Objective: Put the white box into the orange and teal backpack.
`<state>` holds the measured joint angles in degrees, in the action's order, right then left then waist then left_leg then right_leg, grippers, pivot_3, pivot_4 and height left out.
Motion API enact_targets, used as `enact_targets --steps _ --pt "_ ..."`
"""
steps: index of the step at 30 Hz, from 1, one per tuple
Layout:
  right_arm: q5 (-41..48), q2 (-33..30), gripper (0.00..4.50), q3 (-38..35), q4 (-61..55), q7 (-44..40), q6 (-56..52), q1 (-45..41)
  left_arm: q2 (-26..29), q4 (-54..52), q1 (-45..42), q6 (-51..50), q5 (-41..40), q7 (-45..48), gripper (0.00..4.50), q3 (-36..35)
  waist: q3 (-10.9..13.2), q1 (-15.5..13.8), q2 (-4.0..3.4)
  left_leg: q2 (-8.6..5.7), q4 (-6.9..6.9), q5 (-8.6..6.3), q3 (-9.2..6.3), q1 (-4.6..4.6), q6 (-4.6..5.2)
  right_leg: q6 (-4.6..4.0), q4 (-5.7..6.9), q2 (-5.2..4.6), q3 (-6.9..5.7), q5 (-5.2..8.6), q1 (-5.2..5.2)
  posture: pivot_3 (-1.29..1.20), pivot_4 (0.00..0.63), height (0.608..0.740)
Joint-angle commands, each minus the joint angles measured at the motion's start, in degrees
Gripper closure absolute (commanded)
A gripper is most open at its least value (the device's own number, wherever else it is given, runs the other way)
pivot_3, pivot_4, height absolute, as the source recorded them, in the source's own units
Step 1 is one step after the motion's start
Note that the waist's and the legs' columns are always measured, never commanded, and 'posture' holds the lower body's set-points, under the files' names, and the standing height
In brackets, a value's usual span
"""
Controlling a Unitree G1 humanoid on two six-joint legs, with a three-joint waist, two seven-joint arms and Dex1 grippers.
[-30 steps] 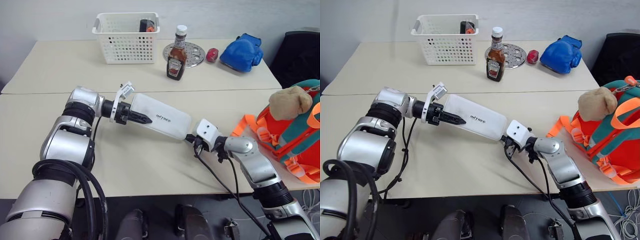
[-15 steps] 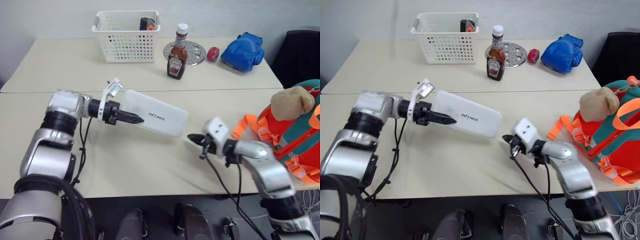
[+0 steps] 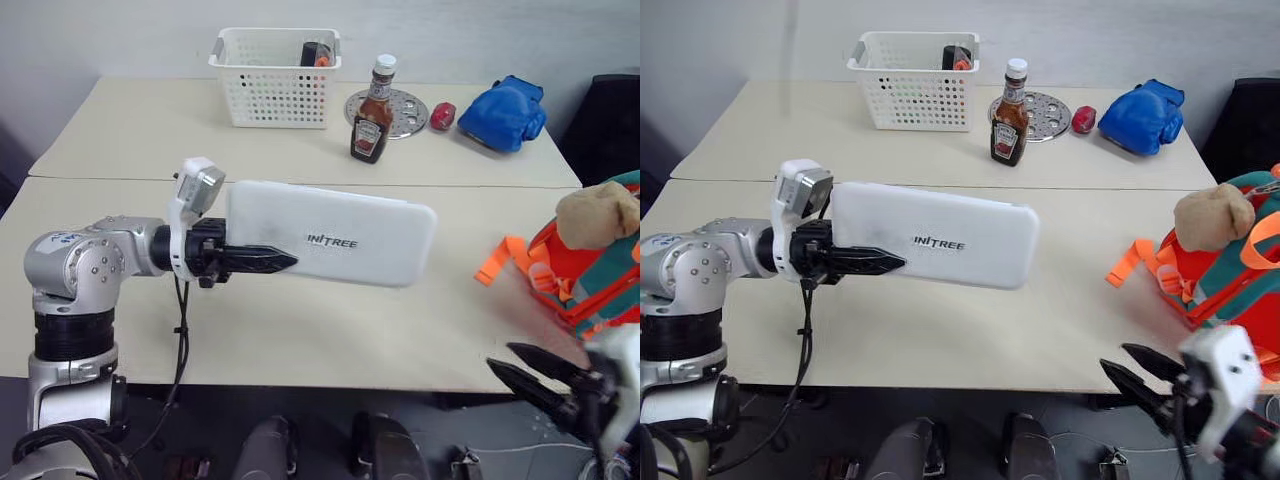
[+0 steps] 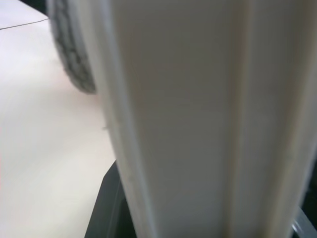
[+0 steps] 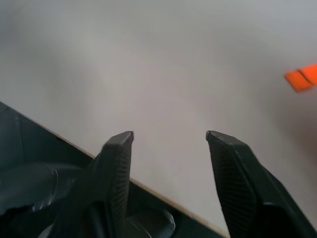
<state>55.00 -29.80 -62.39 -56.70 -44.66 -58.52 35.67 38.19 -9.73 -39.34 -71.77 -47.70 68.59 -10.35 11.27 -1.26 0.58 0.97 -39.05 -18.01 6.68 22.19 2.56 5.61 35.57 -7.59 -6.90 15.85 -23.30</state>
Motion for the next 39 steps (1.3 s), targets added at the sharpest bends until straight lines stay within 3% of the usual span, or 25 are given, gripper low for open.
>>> enact_targets --steps 1,3,4,7,11,16,23,31,35,39 --pt "9.2 -0.4 0.86 -7.2 3.9 3.6 3.4 2.5 1.5 -1.8 -0.3 0.5 -3.5 -0.7 3.07 -1.8 0.0 0.0 0.02 0.03 0.01 -0.14 0.02 -0.02 0.01 -0.01 -0.01 0.00 0.06 0.00 0.00 0.00 0.150 0.740" --pt "11.6 -1.1 0.13 -8.8 6.4 5.2 4.6 4.1 1.9 -1.2 -0.9 0.9 -4.1 -1.1 3.07 -1.6 0.0 -0.1 0.01 0.06 0.03 -0.20 0.04 -0.03 0.05 -0.07 0.01 -0.08 0.13 0.03 -0.06 0.00 0.150 0.740" --pt "12.9 -1.3 0.02 -9.3 8.1 6.3 5.0 4.6 2.1 -0.9 -1.2 1.4 -4.1 -1.3 3.07 -1.4 0.0 -0.1 0.01 0.07 0.04 -0.17 0.05 -0.02 0.03 -0.09 0.00 -0.09 0.15 0.04 -0.08 0.00 0.150 0.740" --pt "15.5 -2.8 0.02 -9.8 12.1 9.4 6.5 5.0 2.0 -1.0 -1.8 1.9 -4.5 -2.3 3.07 -1.3 0.0 -0.1 0.02 0.15 0.06 -0.08 0.10 0.03 -0.20 -0.15 -0.04 -0.08 0.18 0.08 -0.15 0.00 0.150 0.740" --pt "15.7 -7.8 0.02 -8.0 19.9 17.4 6.6 0.0 1.6 -2.2 -1.3 2.1 -5.8 -3.8 3.07 -1.8 0.0 0.1 0.02 0.16 0.07 -0.09 0.22 0.02 -0.18 -0.14 -0.06 -0.08 0.28 0.07 -0.18 0.00 0.150 0.740" --pt "17.8 -14.1 0.02 -5.9 28.4 20.4 5.9 -5.9 0.8 -4.0 0.1 2.1 -8.3 -7.1 3.07 -2.8 0.0 -0.1 0.01 0.21 0.08 -0.09 0.24 0.03 -0.18 -0.16 -0.06 -0.07 0.29 0.09 -0.21 0.00 0.150 0.740" --pt "15.3 -19.4 0.02 4.5 36.2 22.0 7.0 -18.6 0.7 -5.4 1.5 2.7 -11.0 -10.7 3.07 -3.4 0.0 -0.1 0.01 0.22 0.06 -0.07 0.27 0.04 -0.18 -0.15 -0.03 0.01 0.28 0.08 -0.22 0.00 0.150 0.740" --pt "5.7 -18.3 0.02 17.3 45.4 23.7 11.4 -33.6 1.1 -5.6 1.1 3.4 -13.0 -13.5 3.07 -3.7 0.0 0.2 0.01 0.16 0.02 -0.04 0.33 0.02 -0.16 -0.11 0.02 0.08 0.29 0.06 -0.21 0.00 0.150 0.740" --pt "1.6 -17.4 0.89 20.4 47.8 22.7 13.7 -36.5 1.6 -5.2 0.9 3.8 -13.5 -14.3 3.07 -4.3 0.0 0.1 0.02 0.16 0.01 -0.02 0.34 0.03 -0.18 -0.10 0.01 0.12 0.27 0.06 -0.21 0.00 0.150 0.740" --pt "0.5 -16.4 2.32 21.0 48.3 21.5 14.5 -37.8 2.1 -5.1 0.9 4.0 -14.1 -14.8 3.07 -4.7 0.0 0.2 0.01 0.15 0.01 -0.01 0.36 0.02 -0.17 -0.08 0.01 0.12 0.28 0.04 -0.21 0.00 0.150 0.740"
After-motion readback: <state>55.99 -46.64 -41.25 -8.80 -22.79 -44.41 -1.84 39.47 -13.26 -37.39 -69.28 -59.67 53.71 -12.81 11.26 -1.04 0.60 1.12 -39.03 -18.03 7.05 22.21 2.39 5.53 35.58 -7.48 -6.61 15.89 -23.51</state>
